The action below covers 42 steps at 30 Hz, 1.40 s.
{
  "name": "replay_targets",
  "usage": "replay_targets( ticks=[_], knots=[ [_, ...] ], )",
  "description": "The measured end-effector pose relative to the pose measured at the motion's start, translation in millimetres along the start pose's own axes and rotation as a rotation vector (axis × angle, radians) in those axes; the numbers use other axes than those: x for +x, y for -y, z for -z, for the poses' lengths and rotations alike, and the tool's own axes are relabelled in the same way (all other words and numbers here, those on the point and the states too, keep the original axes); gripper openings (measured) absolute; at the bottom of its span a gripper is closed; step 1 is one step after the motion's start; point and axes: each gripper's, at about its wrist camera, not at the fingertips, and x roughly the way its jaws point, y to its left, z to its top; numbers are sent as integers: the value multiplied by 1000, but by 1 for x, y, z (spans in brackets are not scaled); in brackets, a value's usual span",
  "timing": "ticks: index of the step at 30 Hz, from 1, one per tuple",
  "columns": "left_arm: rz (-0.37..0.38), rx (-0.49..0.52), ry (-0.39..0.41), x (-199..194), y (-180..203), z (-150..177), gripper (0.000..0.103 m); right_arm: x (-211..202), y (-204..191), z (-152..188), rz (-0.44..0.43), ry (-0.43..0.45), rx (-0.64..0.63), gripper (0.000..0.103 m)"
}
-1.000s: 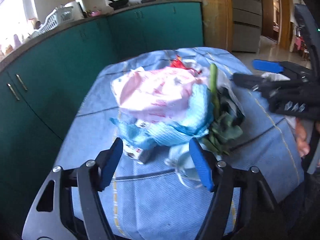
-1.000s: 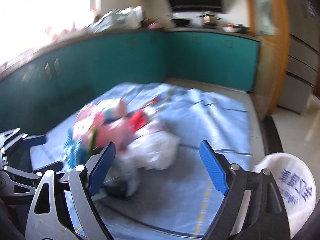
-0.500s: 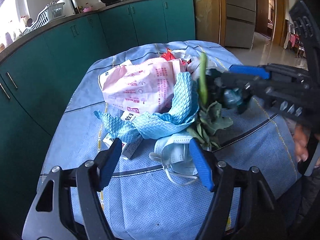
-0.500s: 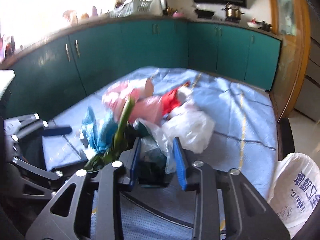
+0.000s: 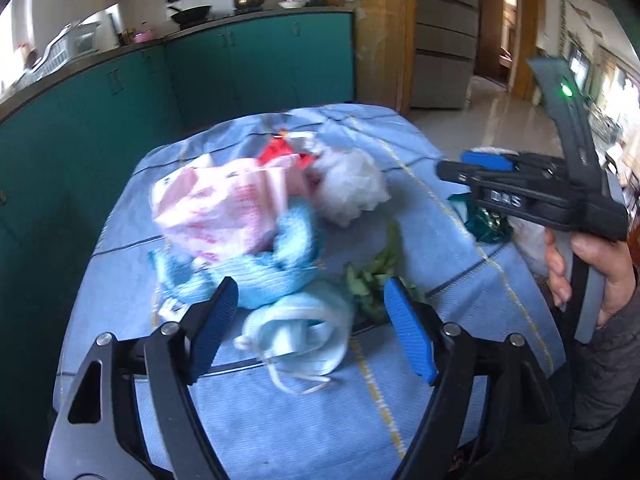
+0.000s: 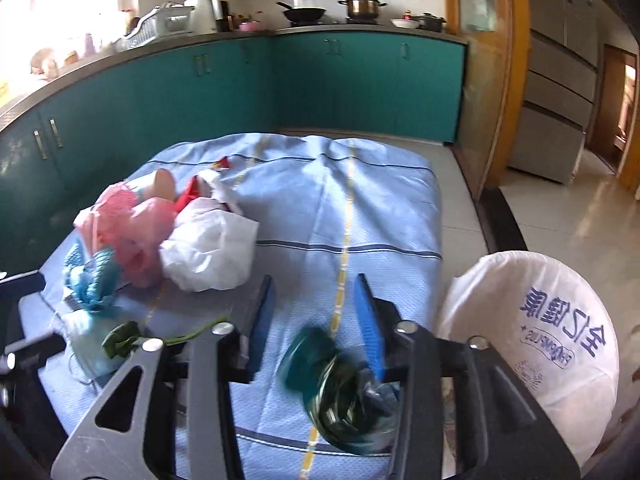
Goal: Collect trash
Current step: 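Grasp the dark green foil bag with the right tool while the left tool grasps the green stalk, then lift the green foil bag with the right tool and regrip it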
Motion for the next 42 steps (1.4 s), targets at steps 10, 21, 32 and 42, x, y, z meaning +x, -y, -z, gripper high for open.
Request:
replay_targets(
  ticks=[10,21,32,42],
  knots=[
    [48,147,-113,64,55,-15,65,-20,44,-1,59,66,139,70],
    [69,59,-160,81,34,-18,25,-16,55,14,69,-7,99,73],
    [48,25,-31,38,25,-30,19,6,16,31,4,-135,-95,85],
    [56,69,-29,32,28,-24,49,18,1,35,37,-166,-159,85]
  ],
)
